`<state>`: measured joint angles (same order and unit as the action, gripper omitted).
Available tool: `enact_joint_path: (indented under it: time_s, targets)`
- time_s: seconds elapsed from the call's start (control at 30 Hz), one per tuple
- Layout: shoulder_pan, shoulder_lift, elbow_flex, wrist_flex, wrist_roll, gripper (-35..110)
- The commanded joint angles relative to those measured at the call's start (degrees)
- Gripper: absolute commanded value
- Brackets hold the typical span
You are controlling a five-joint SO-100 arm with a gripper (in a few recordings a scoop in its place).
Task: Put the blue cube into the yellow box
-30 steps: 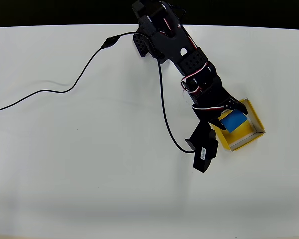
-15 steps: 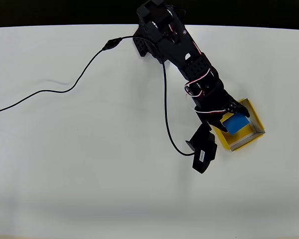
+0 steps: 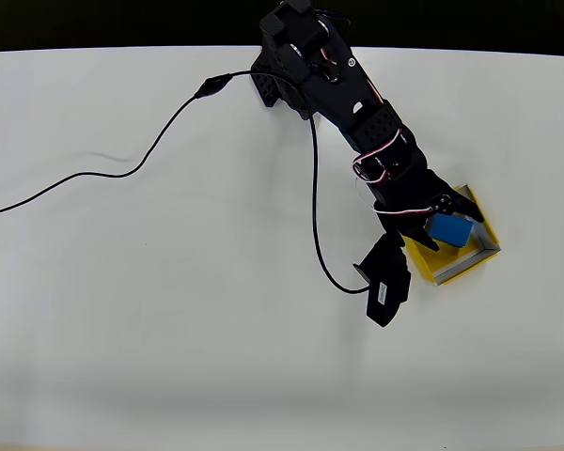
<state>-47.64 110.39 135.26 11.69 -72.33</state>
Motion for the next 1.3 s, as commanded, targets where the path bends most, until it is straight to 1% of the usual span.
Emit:
enact_joint_path:
  time_s: [0.0,0.17,0.4,0.5,0.7,0.87,1.07,1.27]
  targets:
    - [1.1,3.5,-5.9,-1.7,-3.9,37]
    - [5.8,10.5,-5.4,-3.0,-12.9,27]
    - [18.6,17.8,-0.4,-7.2,-23.2,10]
    - [24.4,21.7,3.9,-7.5,-26.0,4]
    - [33.2,32.5,14.6,-3.9,-28.2,0]
    - [37.6,46.5,26.0,4.9,-30.4,0]
    - [42.0,65.0,39.4,19.7,-32.1,0]
    - [45.0,80.1,44.9,39.6,-29.1,0]
